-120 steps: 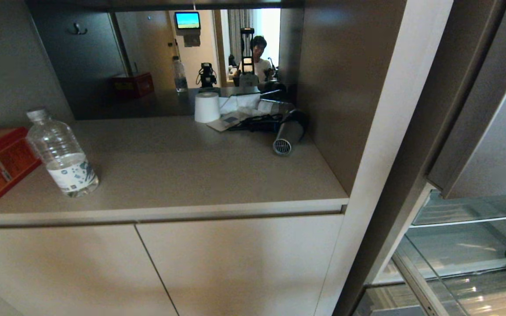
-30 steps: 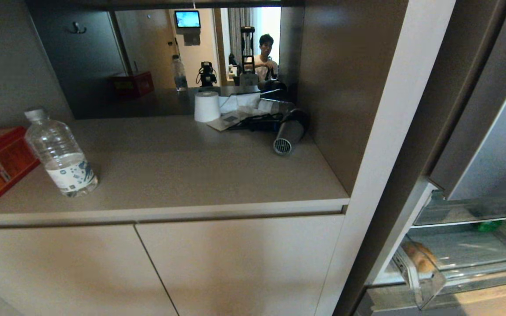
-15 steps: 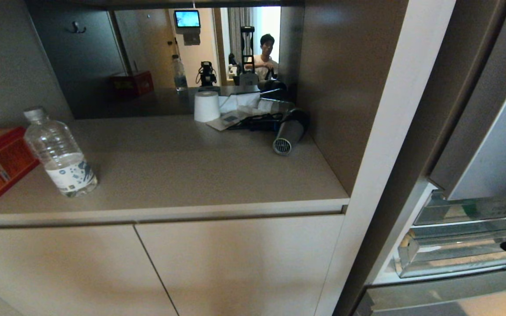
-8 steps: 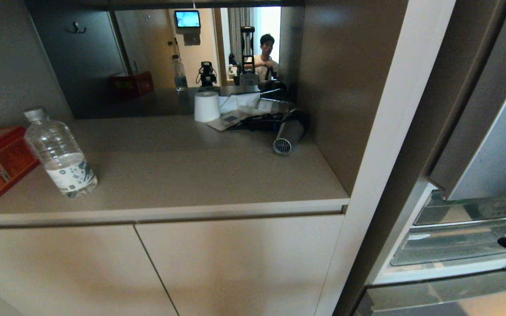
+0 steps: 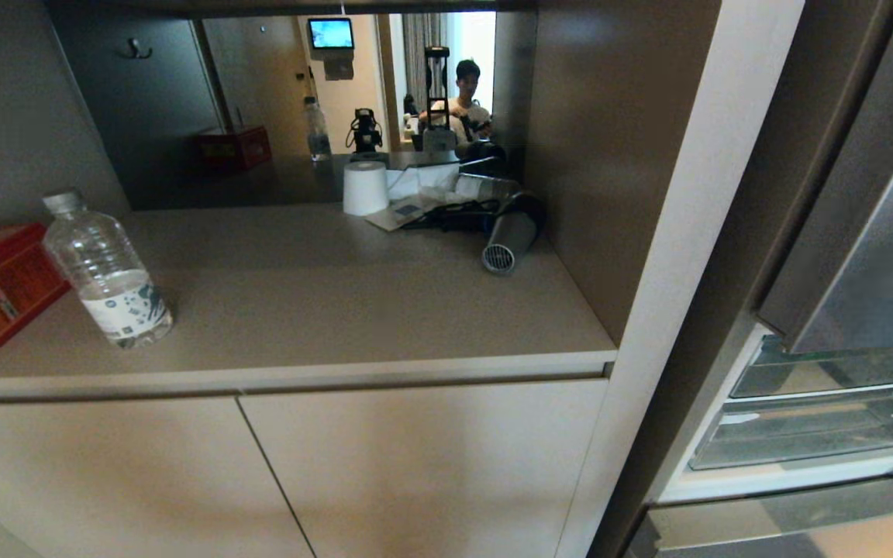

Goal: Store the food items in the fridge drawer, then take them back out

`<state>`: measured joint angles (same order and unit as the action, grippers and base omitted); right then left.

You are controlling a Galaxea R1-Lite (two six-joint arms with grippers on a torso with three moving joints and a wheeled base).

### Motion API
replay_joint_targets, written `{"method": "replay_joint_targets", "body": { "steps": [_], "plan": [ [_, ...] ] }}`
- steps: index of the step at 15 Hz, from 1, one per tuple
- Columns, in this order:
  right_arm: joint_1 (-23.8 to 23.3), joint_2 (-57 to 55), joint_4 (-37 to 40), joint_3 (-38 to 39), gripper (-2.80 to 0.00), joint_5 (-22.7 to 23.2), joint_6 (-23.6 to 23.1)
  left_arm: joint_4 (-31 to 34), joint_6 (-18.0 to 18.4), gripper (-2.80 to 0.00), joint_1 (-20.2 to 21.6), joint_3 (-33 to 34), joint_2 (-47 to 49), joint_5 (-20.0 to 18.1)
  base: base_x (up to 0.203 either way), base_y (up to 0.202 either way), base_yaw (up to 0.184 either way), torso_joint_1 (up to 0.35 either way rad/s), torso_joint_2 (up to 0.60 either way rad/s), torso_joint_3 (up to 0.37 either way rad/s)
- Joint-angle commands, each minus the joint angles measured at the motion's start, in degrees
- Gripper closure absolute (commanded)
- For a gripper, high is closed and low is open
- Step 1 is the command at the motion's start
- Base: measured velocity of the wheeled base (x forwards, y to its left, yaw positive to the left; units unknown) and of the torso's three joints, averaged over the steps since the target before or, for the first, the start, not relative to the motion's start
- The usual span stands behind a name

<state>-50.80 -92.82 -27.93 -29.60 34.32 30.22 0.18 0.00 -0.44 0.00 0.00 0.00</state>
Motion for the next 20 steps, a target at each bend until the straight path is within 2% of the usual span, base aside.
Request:
{"method": "replay_joint_targets", "body": {
  "steps": [1,3,5,6,9,11,14,15,18,20],
  "plan": [
    [-0.18,16.41,3.84,4.1,0.0,-1.72,-1.74,-0.01,0.0,0.0,0.0,0.0,0.09,0.0,0.0,0.0,0.0,0.0,0.0,0.0],
    [0.78,29.21,7.12,8.63,0.0,-4.21,-5.54,-0.01,0.0,0.0,0.0,0.0,0.09,0.0,0.0,0.0,0.0,0.0,0.0,0.0],
    [6.95,42.48,8.6,13.08,0.0,-6.25,-8.14,-0.01,0.0,0.0,0.0,0.0,0.09,0.0,0.0,0.0,0.0,0.0,0.0,0.0],
    [11.85,48.36,8.98,15.06,0.0,-7.3,-9.32,-0.01,0.0,0.0,0.0,0.0,0.09,0.0,0.0,0.0,0.0,0.0,0.0,0.0],
    [31.2,62.63,9.77,20.9,0.0,-12.23,-16.0,-0.01,0.0,0.0,0.0,0.0,0.09,0.0,0.0,0.0,0.0,0.0,0.0,0.0],
    [39.58,69.8,9.99,25.13,0.0,-16.68,-23.14,-0.01,0.0,0.0,0.0,0.0,0.09,0.0,0.0,0.0,0.0,0.0,0.0,0.0],
    [42.56,76.65,12.0,30.75,0.0,-18.9,-37.5,-0.01,0.0,0.0,0.0,0.0,0.09,0.0,0.0,0.0,0.0,0.0,0.0,0.0],
    [42.84,76.73,14.47,31.13,0.0,-19.06,-39.52,-0.09,0.0,0.0,0.0,0.0,0.09,0.0,0.0,0.0,0.0,0.0,0.0,0.0],
    [42.78,76.73,15.13,31.18,0.0,-20.8,-39.72,-0.09,0.0,0.0,0.0,0.0,0.09,0.0,0.0,0.0,0.0,0.0,0.0,0.0],
    [41.58,76.73,15.56,31.31,0.0,-25.88,-39.48,-0.01,0.0,0.0,0.0,0.0,0.09,0.0,0.0,0.0,0.0,0.0,0.0,0.0]
  ]
}}
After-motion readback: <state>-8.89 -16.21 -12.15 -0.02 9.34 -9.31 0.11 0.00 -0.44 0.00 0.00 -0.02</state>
